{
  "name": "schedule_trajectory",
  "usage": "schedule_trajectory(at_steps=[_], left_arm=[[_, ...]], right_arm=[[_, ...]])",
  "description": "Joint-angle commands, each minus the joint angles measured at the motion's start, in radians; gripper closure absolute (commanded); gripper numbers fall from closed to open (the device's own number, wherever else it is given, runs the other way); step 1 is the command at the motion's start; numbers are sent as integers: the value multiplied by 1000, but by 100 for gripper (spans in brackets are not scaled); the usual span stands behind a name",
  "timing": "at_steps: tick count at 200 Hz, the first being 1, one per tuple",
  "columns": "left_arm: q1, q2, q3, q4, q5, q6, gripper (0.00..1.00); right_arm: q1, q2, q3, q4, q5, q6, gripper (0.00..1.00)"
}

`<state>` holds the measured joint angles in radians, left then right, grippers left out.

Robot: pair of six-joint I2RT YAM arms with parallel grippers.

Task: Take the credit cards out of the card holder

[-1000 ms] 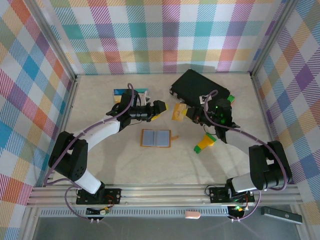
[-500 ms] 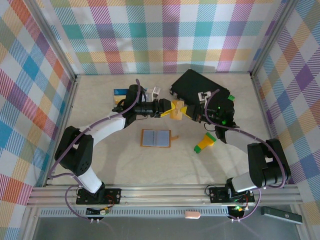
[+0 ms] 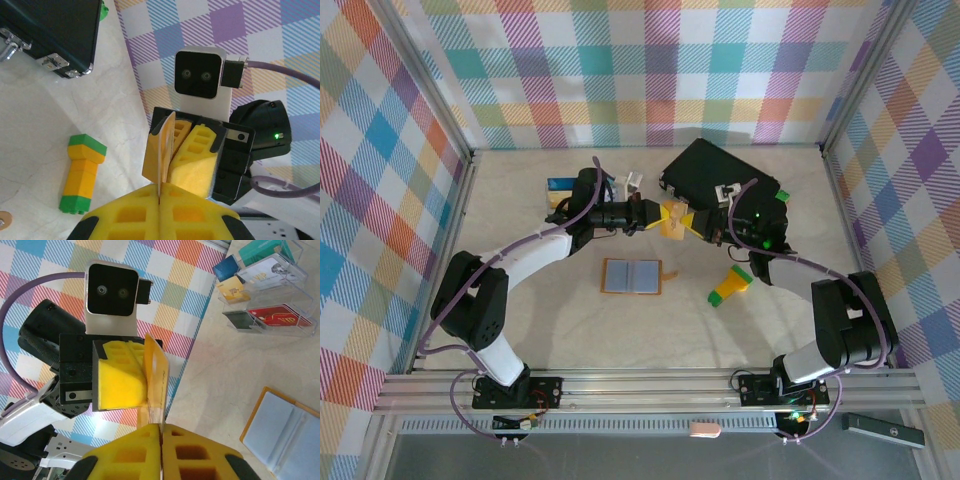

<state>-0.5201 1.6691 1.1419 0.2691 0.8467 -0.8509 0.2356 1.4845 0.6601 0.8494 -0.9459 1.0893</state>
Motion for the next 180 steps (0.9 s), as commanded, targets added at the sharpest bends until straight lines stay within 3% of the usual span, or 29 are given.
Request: schedule_trajectory(at_steps=[1, 17, 38, 60, 92, 124, 141, 180], left_arm=[[0, -22, 30, -102, -47, 66, 100], [21, -39, 25, -186, -95, 112, 100], [71, -80, 1, -275, -158, 153, 100], [134, -130, -10, -410, -269, 207, 100], [202, -196, 12, -652, -486, 278, 100], [226, -223, 95, -843, -778, 220, 100], [224, -204, 156, -927, -906, 123, 100], [195, -107, 270, -999, -1074, -162, 100]], right_arm=[[-4, -19, 51, -110, 14, -63, 83], [-4, -63, 87, -316, 63, -159, 69], [-4, -133, 141, -614, 181, -309, 43], [-5, -184, 176, -786, 295, -408, 25], [-10, -218, 254, -1021, 485, -521, 16], [-14, -248, 279, -1103, 596, -603, 6], [-17, -264, 273, -1111, 631, -634, 0], [-27, -267, 276, -1140, 659, -696, 1]])
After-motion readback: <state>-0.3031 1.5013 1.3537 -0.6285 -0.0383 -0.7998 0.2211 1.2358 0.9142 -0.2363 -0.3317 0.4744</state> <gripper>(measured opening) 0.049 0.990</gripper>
